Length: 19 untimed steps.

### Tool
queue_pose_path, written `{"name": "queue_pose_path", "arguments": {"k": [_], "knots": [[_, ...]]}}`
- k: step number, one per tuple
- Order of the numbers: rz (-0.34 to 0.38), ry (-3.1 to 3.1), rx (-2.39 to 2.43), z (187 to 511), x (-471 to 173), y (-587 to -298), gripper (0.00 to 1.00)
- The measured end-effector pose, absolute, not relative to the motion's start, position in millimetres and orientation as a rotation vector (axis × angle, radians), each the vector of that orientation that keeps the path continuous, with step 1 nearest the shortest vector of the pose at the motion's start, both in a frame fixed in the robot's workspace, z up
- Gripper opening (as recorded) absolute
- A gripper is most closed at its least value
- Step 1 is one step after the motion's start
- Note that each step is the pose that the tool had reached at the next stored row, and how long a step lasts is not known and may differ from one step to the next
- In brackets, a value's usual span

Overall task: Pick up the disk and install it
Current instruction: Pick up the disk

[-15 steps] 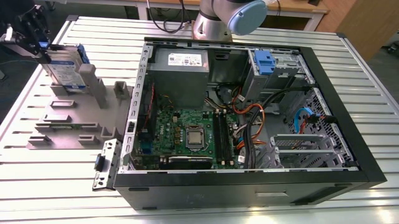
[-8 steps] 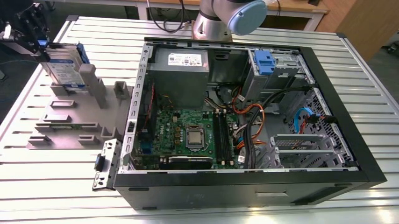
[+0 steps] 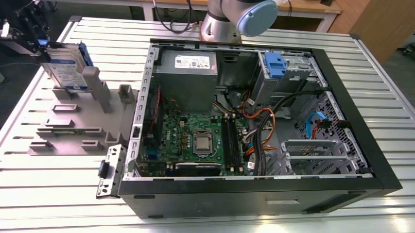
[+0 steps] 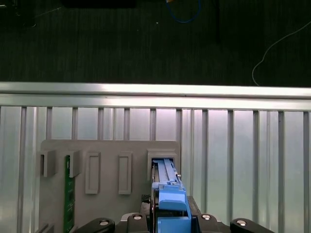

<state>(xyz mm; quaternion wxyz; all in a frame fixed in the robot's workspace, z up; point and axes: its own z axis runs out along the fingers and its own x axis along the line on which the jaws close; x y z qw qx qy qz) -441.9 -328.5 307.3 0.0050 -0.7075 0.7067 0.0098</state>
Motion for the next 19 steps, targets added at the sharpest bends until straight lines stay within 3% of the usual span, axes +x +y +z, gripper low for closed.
{"name": "queue_pose_path", "arguments": {"k": [19], "knots": [[0.031,2.213,-2.215,326.7,-441.9,-328.5,0.37]]}}
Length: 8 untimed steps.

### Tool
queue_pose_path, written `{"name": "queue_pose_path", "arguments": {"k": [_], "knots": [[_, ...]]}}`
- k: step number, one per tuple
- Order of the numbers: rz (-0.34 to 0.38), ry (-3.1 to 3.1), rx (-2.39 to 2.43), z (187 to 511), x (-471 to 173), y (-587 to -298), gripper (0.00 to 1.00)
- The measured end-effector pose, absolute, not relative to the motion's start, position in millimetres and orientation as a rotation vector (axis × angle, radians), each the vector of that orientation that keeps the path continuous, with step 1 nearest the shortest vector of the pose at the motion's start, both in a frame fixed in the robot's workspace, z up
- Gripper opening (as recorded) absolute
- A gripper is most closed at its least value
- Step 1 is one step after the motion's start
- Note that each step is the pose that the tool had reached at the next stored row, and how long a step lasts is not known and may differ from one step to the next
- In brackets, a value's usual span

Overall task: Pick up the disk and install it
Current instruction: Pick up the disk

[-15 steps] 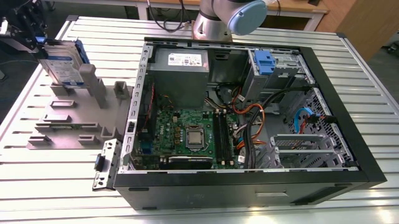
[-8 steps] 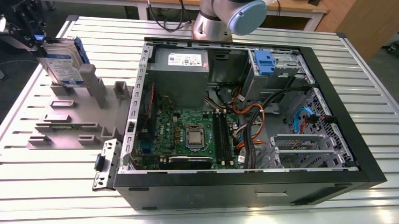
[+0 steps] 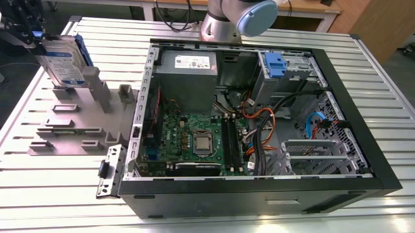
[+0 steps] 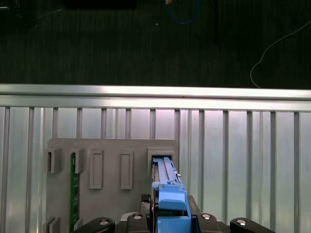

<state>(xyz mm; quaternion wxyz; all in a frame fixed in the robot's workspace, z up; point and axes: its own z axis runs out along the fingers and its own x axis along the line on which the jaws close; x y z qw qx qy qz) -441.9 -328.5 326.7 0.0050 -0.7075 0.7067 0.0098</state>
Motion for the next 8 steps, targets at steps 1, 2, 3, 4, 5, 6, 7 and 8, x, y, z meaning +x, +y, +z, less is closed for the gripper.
{"name": "queue_pose_path", "arguments": {"k": [1,2,3,4,5,6,7,8], "knots": [[0.031,2.213,-2.215,326.9,-442.0,-328.5,0.37],[0.031,2.213,-2.216,327.1,-442.0,-328.5,0.37],[0.031,2.213,-2.216,327.3,-442.0,-328.5,0.37],[0.031,2.213,-2.216,327.6,-442.0,-328.5,0.37],[0.031,2.213,-2.216,327.8,-442.0,-328.5,0.37],[0.031,2.213,-2.215,328.1,-442.0,-328.5,0.37],[0.031,2.213,-2.215,328.5,-442.0,-328.5,0.37],[0.031,2.213,-2.216,328.8,-442.0,-328.5,0.37]]}}
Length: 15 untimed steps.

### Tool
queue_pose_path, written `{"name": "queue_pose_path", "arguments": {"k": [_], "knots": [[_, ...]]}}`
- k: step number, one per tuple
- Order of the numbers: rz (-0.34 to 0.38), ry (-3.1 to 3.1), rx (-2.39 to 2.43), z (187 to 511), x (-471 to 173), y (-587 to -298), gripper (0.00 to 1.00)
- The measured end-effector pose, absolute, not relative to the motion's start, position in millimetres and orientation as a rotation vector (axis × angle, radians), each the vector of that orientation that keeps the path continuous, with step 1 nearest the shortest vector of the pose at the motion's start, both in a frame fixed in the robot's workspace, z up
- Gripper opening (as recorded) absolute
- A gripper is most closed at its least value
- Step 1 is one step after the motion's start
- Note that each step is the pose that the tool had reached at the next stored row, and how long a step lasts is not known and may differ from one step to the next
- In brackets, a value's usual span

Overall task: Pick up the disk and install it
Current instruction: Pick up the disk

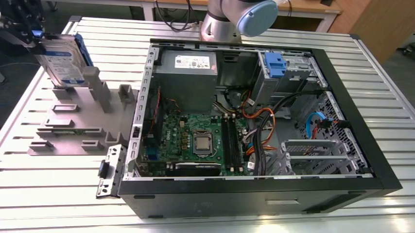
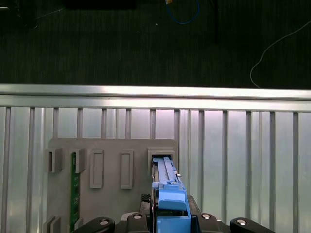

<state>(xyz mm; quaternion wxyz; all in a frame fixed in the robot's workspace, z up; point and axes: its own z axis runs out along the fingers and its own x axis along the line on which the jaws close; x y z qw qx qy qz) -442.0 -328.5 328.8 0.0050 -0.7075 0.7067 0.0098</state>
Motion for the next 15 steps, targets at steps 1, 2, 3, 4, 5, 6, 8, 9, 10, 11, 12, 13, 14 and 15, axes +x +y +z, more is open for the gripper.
{"name": "queue_pose_path", "arguments": {"k": [1,2,3,4,5,6,8,9,10,11,12,13,14,15], "knots": [[0.031,2.213,-2.216,329.2,-442.0,-328.5,0.37],[0.031,2.213,-2.215,329.5,-442.0,-328.5,0.37],[0.031,2.213,-2.216,329.9,-442.0,-328.5,0.37],[0.031,2.213,-2.215,330.3,-442.0,-328.5,0.37],[0.031,2.213,-2.215,330.7,-442.0,-328.5,0.37],[0.031,2.213,-2.215,331.1,-442.0,-328.5,0.37],[0.031,2.213,-2.215,331.8,-441.9,-328.5,0.37],[0.031,2.213,-2.215,332.1,-441.9,-328.5,0.37],[0.031,2.213,-2.215,332.4,-442.0,-328.5,0.37],[0.031,2.213,-2.215,332.8,-442.0,-328.5,0.37],[0.031,2.213,-2.215,333.1,-441.9,-328.5,0.37],[0.031,2.213,-2.215,333.4,-442.0,-328.5,0.37],[0.031,2.213,-2.216,333.8,-442.0,-328.5,0.37],[0.031,2.213,-2.216,334.1,-442.0,-328.5,0.37]]}}
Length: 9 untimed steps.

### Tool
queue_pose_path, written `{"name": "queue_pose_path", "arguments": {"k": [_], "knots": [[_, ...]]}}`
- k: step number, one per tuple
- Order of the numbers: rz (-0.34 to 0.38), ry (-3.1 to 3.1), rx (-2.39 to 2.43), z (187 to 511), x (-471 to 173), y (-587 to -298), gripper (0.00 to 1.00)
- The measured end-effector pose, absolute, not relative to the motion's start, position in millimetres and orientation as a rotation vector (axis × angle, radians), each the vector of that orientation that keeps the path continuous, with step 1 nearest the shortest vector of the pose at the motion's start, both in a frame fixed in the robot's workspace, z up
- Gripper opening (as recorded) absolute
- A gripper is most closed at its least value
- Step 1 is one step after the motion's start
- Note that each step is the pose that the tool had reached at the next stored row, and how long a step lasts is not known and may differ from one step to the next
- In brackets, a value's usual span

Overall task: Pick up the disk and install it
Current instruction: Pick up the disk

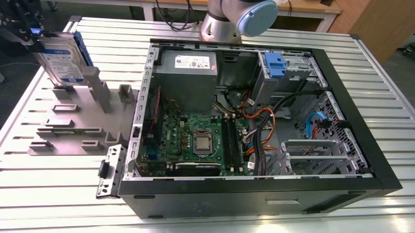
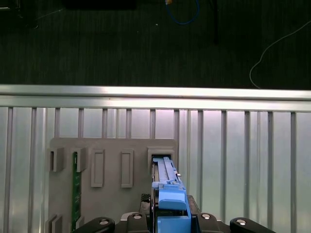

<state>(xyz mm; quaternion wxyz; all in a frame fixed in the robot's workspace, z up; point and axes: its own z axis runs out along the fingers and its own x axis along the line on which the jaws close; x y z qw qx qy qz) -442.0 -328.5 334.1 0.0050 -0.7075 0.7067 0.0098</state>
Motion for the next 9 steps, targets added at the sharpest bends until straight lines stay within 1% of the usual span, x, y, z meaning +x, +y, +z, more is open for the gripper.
{"name": "queue_pose_path", "arguments": {"k": [9], "knots": [[0.031,2.213,-2.215,336.1,-442.0,-328.5,0.37]]}}
